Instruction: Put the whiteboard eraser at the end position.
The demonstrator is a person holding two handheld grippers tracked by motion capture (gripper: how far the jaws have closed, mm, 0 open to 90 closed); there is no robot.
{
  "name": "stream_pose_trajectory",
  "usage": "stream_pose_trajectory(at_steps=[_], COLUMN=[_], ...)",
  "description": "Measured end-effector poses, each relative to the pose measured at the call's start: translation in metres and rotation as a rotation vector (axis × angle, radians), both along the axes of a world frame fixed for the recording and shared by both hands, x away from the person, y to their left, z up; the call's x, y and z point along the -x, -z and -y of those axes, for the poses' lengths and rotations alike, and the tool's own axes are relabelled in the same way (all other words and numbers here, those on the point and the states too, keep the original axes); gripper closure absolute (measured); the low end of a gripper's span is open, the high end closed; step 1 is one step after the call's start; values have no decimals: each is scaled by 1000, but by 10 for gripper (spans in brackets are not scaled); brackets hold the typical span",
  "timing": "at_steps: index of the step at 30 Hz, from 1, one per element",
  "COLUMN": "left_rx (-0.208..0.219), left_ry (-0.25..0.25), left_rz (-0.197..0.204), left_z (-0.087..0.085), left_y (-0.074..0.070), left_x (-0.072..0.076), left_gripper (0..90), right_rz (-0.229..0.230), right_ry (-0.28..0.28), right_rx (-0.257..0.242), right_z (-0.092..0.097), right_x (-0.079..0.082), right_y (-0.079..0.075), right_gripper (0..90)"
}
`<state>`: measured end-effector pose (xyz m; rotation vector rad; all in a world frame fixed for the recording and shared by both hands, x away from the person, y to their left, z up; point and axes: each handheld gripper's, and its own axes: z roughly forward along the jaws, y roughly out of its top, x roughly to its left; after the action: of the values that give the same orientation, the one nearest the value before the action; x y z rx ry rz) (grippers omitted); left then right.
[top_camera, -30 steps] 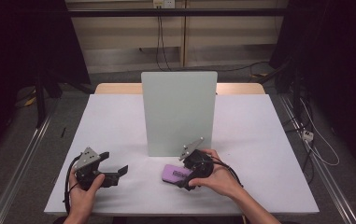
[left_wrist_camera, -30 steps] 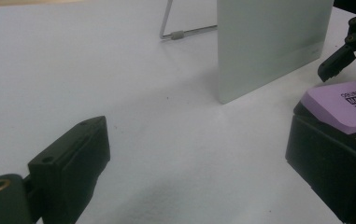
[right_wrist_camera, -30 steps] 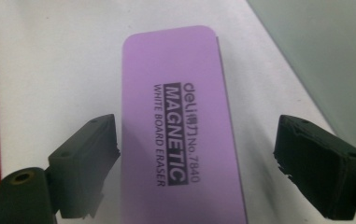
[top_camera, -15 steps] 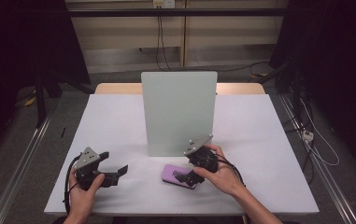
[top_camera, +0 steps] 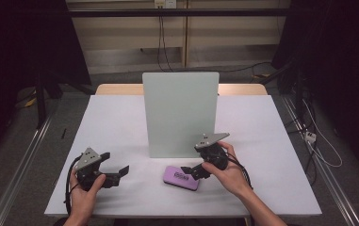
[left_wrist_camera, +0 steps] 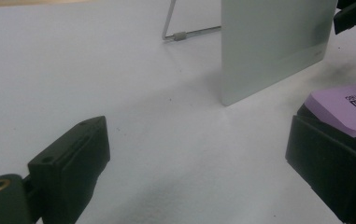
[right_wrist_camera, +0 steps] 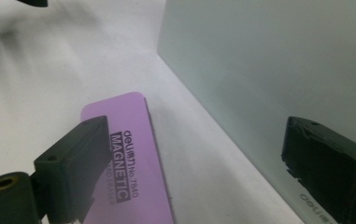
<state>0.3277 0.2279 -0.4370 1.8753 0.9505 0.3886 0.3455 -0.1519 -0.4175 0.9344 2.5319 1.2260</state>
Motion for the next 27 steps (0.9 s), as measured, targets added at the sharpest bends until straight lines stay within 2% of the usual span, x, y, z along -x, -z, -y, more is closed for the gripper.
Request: stream_pose_trajectory(at_steps=[5, 11, 18, 27], left_rx=[3, 4, 0, -6], left_ry=[-19, -26, -20, -22], left_rz=[7, 11, 10, 10], left_z=[-2, -2, -1, -1], left_y=[-1, -1, -1, -1], left_x=[1, 1, 2, 2], left_gripper=[62, 57, 57, 57], right_rz=[6, 38, 45, 77], right_ry=[52, 128, 184, 247], right_rx=[3, -18, -32, -44], right_z=[6, 23, 41, 55], right_x=[3, 8, 15, 23], right_y=[4, 6, 12, 11], right_gripper=[84, 84, 90, 79])
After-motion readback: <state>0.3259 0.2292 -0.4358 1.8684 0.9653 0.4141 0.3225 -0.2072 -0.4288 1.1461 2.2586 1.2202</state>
